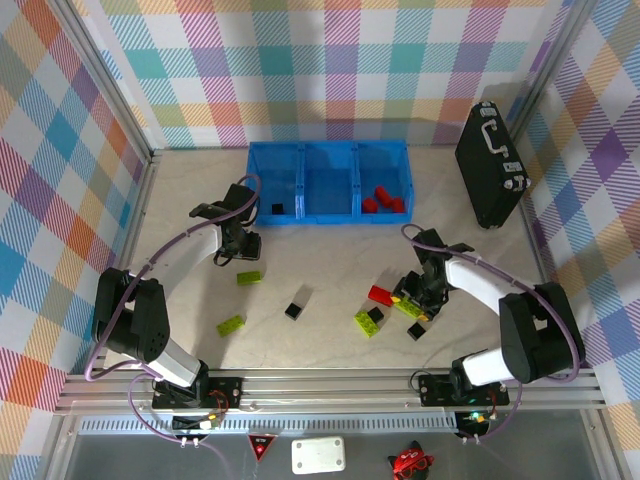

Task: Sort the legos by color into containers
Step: Pick up the lego from the bottom-right of the table, then place the lego in the container.

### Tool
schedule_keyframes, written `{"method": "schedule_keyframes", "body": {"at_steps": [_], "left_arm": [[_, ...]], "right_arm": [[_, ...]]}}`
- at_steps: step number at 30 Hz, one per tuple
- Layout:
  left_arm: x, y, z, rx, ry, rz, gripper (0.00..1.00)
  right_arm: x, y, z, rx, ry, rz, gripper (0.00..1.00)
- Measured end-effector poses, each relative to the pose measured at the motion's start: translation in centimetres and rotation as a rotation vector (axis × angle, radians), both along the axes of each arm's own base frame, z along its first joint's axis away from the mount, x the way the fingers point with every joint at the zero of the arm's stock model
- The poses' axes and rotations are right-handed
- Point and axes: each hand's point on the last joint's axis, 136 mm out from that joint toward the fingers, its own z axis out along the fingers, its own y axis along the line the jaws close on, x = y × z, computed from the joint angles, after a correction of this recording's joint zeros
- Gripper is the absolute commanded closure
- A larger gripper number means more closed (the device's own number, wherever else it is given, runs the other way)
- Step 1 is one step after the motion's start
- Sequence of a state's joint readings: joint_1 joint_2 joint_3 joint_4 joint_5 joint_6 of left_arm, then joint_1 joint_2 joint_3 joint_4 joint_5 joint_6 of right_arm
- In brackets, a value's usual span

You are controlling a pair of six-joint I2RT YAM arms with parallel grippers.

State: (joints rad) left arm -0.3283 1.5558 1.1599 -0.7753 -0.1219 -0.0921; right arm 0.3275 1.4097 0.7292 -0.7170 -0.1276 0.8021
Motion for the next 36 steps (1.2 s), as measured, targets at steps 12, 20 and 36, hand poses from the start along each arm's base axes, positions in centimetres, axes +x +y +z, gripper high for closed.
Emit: {"method": "schedule_keyframes", "body": {"at_steps": [12, 20, 36], "left_arm": [[0.0, 0.0, 0.0, 0.002, 0.001, -0.004, 0.57], [0.0, 0.0, 0.0, 0.001, -0.001, -0.004, 0.57], [0.4, -0.3, 0.2, -0.012, -0.017, -0.006, 0.57]], "right_arm": [[2.2, -0.8, 1.0, -0.17, -0.043, 0.283, 0.43], [6.0, 3.1, 3.5, -0.199, -0.115, 0.401, 0.42], [16.3, 13.7, 7.9, -0.197, -0.288, 0.501, 0.42]]}}
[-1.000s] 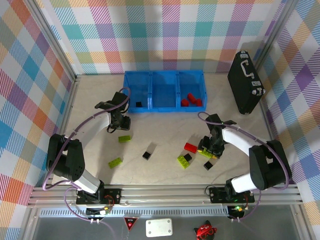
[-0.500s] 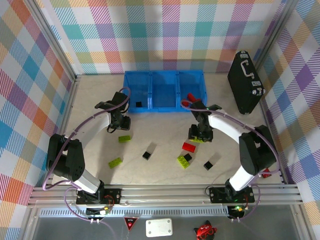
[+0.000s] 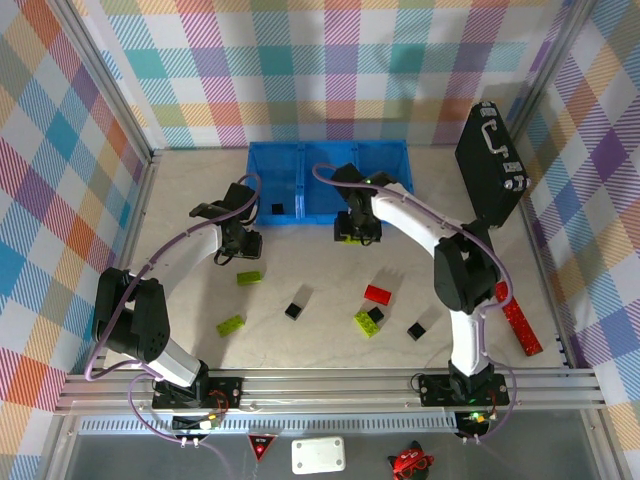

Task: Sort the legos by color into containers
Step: Place the lego in the container.

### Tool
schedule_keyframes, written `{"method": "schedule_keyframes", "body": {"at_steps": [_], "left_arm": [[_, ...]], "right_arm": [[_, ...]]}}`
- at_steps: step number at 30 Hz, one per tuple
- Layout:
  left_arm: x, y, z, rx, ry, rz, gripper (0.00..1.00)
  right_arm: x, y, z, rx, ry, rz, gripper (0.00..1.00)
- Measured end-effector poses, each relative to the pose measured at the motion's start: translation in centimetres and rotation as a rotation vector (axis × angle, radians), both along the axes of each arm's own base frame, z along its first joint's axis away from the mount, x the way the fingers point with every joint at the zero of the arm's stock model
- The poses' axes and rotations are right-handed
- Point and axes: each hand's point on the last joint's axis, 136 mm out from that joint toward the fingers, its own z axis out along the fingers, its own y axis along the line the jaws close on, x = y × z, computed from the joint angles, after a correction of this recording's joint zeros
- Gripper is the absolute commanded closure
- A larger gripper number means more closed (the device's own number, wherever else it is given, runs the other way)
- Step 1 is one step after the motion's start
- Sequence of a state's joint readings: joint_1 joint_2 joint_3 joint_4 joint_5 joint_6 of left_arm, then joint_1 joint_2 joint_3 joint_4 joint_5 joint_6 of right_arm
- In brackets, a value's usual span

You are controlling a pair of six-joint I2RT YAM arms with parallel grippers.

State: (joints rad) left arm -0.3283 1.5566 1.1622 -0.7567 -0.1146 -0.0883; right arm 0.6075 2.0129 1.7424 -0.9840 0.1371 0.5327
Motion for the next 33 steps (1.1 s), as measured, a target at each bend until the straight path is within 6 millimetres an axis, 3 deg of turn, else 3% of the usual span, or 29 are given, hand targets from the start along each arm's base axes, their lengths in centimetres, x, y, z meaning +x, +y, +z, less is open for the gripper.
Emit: {"method": "schedule_keyframes", "body": {"at_steps": [8, 16, 21, 33], "left_arm": [[0.0, 0.0, 0.0, 0.0, 0.0, 0.0, 0.57], [0.0, 0.0, 0.2, -0.003, -0.006, 0.0, 0.57], [0.0, 0.0, 0.3, -0.004, -0.01, 0.0, 0.57], [0.0, 0.0, 0.7, -0.008, -0.021, -0.001, 0.57]], "right_arm": [[3.9, 2.5, 1.9, 0.027, -0.071, 0.019, 0.42], [7.5, 5.0, 1.9, 0.05, -0.124, 0.052, 0.38], [9.5, 5.8, 1.1, 0.043, -0.152, 0.064, 0.38], [12.3, 5.4, -3.3, 0.058, -0.132, 0.029, 0.35]]}}
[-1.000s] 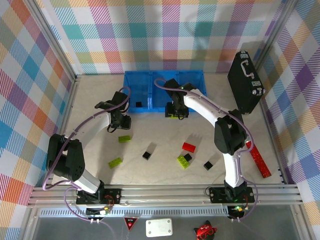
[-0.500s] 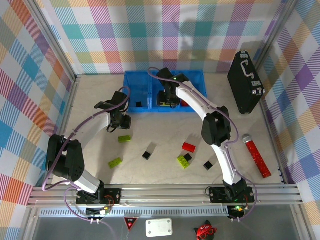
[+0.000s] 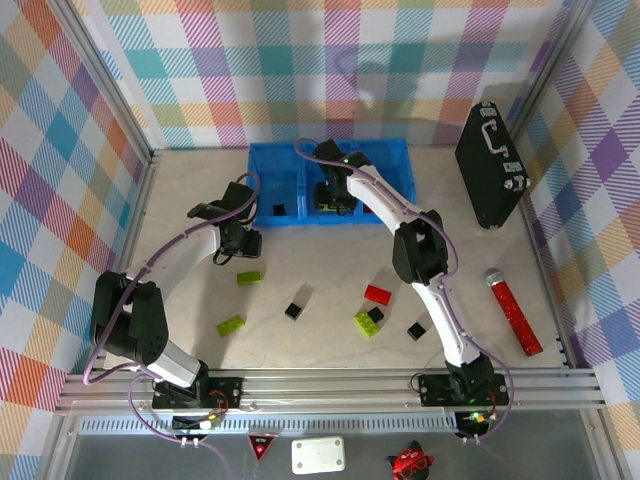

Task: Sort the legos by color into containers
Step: Place the lego in the container.

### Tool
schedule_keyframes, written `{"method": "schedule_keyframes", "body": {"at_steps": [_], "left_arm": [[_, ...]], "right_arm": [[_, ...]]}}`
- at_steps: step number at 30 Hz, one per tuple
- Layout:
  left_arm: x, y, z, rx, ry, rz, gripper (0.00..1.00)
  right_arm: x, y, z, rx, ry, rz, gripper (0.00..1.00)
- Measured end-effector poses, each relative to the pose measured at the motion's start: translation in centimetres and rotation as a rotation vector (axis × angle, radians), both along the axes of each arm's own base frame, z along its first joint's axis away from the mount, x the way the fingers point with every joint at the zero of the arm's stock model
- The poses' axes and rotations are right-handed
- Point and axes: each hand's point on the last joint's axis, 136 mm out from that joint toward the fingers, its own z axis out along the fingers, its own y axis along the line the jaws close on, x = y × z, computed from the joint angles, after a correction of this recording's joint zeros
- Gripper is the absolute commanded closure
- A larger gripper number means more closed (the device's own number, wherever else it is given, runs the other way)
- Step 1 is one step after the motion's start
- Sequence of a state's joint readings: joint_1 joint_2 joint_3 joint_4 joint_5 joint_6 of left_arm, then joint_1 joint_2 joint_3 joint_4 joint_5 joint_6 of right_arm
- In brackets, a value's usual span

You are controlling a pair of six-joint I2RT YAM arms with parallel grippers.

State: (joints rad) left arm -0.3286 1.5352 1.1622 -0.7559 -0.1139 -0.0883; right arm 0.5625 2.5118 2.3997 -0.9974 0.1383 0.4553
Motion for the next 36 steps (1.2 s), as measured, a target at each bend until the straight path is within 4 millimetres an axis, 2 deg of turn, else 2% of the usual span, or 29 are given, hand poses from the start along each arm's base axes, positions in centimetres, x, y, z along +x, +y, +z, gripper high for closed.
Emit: {"method": "schedule_keyframes", "body": {"at_steps": [5, 22, 28, 33, 36], "left_arm": [[0.0, 0.0, 0.3, -0.003, -0.009, 0.0, 0.57], [0.0, 0.0, 0.8, -0.007, -0.023, 0.001, 0.58], [0.0, 0.0, 1.0, -0.01, -0.031, 0.001, 0.57], [0.0, 0.0, 1.0, -0.011, -0.03, 0.0, 0.56], [-0.1, -0.1, 1.0, -0.017, -0.028, -0.002, 0.55]], "right_arm": [[0.4, 0.0, -0.7, 0.01, 0.005, -0.002, 0.32], [0.5, 0.2, 0.0, 0.019, -0.005, 0.012, 0.22], [0.4, 0.1, 2.7, 0.035, -0.042, 0.023, 0.24], [-0.2, -0.3, 6.8, 0.06, -0.085, 0.025, 0.26], [-1.4, -1.1, 9.3, 0.069, -0.106, 0.023, 0.27]]}}
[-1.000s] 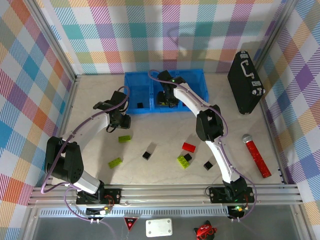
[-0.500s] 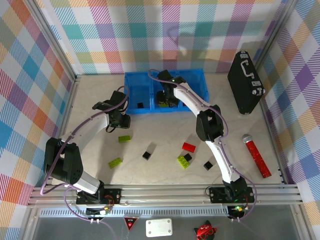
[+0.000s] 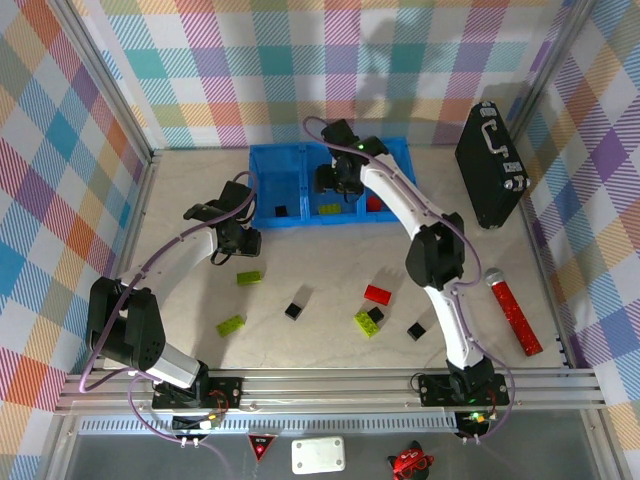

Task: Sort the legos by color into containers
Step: Place the lego in the container, then pick up the lego from the middle-left of the table.

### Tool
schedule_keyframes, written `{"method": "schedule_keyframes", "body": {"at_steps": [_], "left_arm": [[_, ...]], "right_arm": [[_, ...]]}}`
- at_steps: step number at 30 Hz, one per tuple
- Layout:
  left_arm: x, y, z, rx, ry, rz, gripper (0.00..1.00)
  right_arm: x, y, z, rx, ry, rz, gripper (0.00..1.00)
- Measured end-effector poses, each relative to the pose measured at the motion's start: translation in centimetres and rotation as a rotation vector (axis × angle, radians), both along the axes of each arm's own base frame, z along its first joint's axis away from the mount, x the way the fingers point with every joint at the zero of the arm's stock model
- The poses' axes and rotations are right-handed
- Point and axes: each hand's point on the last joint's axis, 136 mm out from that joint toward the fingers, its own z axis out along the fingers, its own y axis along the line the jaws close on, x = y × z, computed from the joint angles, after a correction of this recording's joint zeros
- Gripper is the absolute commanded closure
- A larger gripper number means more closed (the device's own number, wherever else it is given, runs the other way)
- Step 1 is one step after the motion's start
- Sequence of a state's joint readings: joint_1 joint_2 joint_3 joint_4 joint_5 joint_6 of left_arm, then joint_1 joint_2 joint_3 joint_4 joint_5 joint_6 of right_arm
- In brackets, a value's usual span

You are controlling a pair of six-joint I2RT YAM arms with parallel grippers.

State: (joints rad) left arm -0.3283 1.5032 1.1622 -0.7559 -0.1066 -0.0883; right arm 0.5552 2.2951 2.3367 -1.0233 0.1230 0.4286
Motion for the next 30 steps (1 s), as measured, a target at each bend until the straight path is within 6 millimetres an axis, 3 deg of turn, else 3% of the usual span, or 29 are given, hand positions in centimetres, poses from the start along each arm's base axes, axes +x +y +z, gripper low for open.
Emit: {"method": "schedule_keyframes", "body": {"at_steps": [5, 11, 15, 22, 26, 28, 30], "left_arm": [[-0.1, -0.4, 0.0, -0.019, 0.007, -0.004, 0.54], [-0.8, -2.0, 0.0, -0.059, 0.02, -0.019, 0.54], [-1.6, -4.2, 0.0, -0.092, 0.03, -0.048, 0.55], [-3.4, -7.2, -1.0, -0.134, 0.059, -0.065, 0.54], [-5.2, -8.6, -2.0, -0.139, 0.091, -0.078, 0.53], [-6.3, -9.5, -2.1, -0.148, 0.101, -0.094, 0.53], [-7.3, -10.1, -2.1, -0.155, 0.105, -0.111, 0.52]], "right_arm": [[-3.2, -2.0, 2.5, 0.0, 0.001, -0.001, 0.31], [-7.0, -4.9, 2.9, -0.022, 0.013, -0.023, 0.35], [-9.5, -7.2, 2.7, -0.017, 0.008, -0.049, 0.23], [-14.2, -10.9, 3.5, 0.085, -0.023, -0.069, 0.15], [-15.9, -11.8, 2.2, 0.098, -0.001, -0.068, 0.09], [-17.0, -12.1, 0.9, 0.093, 0.031, -0.061, 0.01], [-17.9, -12.3, -0.3, 0.088, 0.065, -0.056, 0.01]]}}
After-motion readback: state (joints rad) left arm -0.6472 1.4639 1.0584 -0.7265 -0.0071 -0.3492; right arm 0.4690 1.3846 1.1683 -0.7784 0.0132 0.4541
